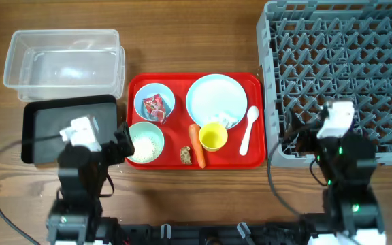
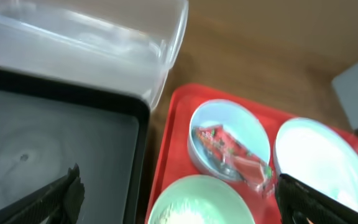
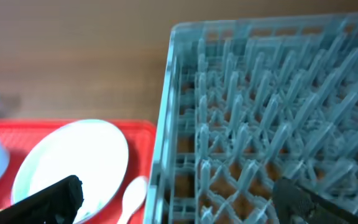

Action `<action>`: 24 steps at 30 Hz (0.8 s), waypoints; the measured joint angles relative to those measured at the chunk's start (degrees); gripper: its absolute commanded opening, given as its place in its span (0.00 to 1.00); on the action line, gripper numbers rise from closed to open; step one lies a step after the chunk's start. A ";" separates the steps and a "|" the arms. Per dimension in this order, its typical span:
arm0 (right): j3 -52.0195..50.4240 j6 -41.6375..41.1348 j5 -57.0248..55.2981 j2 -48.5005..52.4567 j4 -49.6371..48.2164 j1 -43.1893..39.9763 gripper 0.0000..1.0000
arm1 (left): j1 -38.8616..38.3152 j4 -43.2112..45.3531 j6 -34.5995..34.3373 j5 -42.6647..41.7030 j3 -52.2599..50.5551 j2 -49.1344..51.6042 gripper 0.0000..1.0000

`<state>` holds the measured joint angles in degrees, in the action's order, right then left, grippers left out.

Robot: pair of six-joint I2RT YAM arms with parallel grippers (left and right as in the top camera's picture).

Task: Sort waste into correct bins and load items into the dishwasher rack
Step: 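Grasp the red wrapper in the blue bowl with the left gripper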

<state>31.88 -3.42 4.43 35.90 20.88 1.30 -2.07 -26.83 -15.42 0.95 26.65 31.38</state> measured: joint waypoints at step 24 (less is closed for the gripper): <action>18.84 -1.77 3.08 24.20 19.63 0.00 1.00 | -2.21 -14.97 -0.13 -6.27 29.70 32.20 0.98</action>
<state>50.72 -5.19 7.51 60.10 40.51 1.30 -4.27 -41.80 -15.55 -5.32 56.36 63.57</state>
